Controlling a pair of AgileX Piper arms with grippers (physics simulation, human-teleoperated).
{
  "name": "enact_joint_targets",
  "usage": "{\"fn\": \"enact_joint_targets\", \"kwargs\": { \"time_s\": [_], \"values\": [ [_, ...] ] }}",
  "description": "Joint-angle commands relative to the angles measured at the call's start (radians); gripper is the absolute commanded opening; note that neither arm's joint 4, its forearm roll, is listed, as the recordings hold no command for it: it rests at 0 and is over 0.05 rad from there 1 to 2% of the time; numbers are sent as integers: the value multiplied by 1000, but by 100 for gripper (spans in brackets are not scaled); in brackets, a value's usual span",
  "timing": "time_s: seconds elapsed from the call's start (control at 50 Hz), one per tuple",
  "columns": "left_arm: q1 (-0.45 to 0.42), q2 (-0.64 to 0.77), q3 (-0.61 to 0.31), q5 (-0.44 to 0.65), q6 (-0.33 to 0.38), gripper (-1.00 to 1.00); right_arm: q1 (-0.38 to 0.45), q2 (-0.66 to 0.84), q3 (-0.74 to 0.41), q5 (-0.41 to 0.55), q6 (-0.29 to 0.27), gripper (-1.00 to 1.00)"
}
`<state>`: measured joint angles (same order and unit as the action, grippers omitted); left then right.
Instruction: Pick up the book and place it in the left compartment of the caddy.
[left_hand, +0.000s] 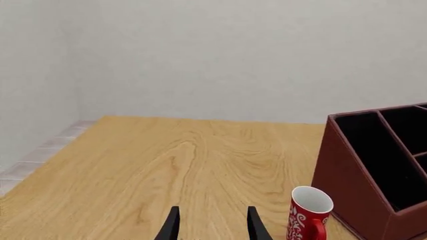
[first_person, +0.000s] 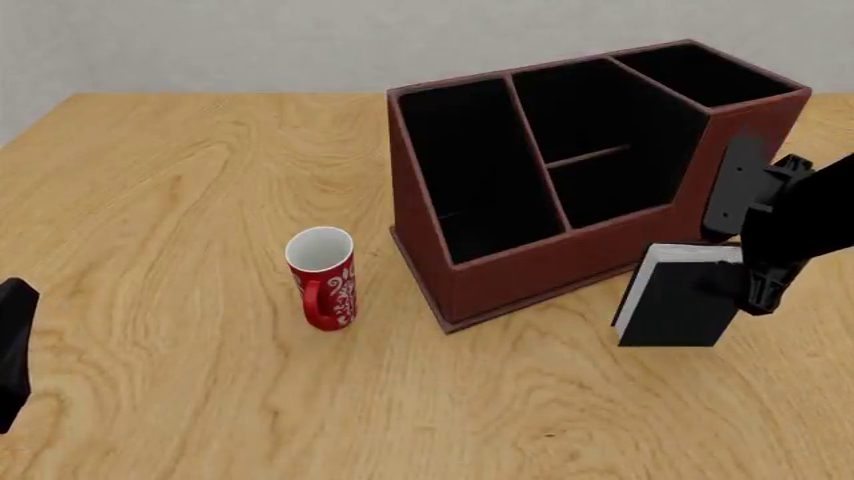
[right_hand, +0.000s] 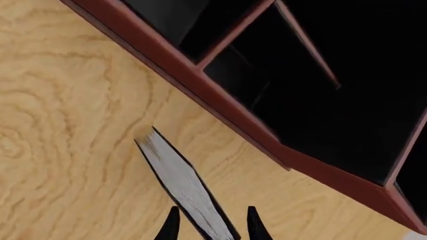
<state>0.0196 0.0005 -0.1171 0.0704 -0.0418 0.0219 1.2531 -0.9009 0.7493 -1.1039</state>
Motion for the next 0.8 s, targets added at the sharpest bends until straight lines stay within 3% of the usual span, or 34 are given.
{"fn": "enact_joint_targets", "kwargs": {
  "time_s": [0.02, 0.52, 0.54, 0.8],
  "values": [
    [13, 0, 9, -8, -7, 100, 4, 58, 16, -44, -6, 100],
    [22, 0, 19, -13, -5, 100, 49, 101, 74, -108, 50, 100],
    [23, 0, 19, -14, -6, 100, 48, 96, 72, -107, 49, -100],
    [21, 0, 20, -14, -6, 100, 61, 44, 97, -75, 60, -100]
  ]
}}
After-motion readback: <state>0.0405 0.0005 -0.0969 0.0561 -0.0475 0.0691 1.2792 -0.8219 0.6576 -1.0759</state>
